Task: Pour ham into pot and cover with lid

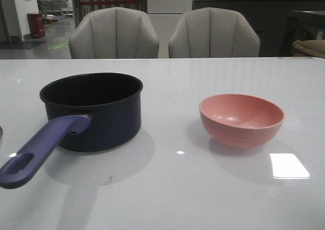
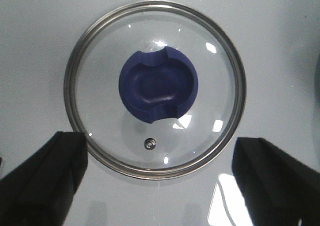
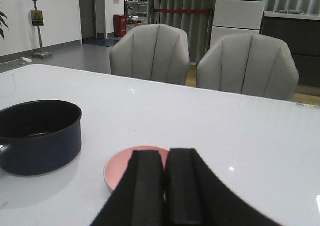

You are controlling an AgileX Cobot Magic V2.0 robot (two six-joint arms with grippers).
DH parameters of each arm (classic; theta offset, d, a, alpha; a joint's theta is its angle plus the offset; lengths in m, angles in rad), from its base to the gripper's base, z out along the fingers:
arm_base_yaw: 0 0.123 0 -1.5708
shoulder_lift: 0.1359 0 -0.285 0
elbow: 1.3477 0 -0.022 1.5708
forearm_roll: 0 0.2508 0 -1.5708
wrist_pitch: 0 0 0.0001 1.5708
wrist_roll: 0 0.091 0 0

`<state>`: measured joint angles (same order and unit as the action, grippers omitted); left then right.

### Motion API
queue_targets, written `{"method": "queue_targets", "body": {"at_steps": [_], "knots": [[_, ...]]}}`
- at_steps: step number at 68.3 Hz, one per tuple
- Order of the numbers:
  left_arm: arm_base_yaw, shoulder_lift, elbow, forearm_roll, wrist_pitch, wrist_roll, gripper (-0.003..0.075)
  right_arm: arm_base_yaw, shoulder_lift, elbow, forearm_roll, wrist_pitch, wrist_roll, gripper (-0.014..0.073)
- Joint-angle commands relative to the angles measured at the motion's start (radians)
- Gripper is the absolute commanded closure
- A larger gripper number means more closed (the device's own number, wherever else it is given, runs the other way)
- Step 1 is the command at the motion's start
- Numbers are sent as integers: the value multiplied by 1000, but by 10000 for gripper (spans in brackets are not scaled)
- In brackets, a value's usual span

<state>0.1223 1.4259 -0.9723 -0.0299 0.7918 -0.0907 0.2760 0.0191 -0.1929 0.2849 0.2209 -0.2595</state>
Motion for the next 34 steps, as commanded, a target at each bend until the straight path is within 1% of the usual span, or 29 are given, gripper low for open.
{"method": "queue_targets", "body": {"at_steps": [1, 12, 34], "knots": [[-7, 45, -79, 4, 0, -10, 92, -1, 10, -23, -1, -72, -8, 447], [-7, 128, -127, 4, 2, -10, 92, -1, 10, -23, -1, -72, -8, 447], [-7, 236, -180, -5, 22, -10, 92, -1, 10, -23, -1, -72, -8, 447]]}}
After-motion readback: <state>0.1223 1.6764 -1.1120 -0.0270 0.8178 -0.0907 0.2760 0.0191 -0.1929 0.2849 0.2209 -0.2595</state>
